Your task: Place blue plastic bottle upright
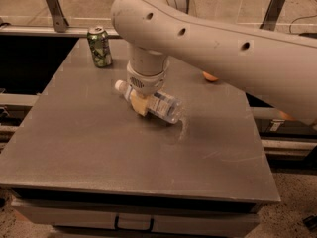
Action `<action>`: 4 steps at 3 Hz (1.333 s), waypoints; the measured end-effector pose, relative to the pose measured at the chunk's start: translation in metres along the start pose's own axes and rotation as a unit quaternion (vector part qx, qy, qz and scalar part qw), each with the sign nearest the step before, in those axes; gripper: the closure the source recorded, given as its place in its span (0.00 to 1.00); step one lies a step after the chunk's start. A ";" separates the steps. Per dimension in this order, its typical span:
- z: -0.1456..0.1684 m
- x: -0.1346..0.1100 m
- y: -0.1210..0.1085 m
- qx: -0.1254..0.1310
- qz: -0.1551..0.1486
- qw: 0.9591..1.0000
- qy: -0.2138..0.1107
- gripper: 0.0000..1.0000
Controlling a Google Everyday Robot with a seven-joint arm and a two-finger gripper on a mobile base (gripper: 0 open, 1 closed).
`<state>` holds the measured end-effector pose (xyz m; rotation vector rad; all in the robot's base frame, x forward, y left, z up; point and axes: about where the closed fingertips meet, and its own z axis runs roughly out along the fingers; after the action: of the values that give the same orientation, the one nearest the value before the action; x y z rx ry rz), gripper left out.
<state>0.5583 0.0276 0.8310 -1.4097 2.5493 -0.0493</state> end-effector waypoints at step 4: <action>-0.161 0.007 -0.071 0.047 -0.033 0.977 -0.205 1.00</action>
Offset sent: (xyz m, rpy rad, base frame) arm 0.0368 -0.1258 0.2635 0.4276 -0.5200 0.3049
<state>0.5799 -0.0292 0.9962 -1.3115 2.1358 0.1000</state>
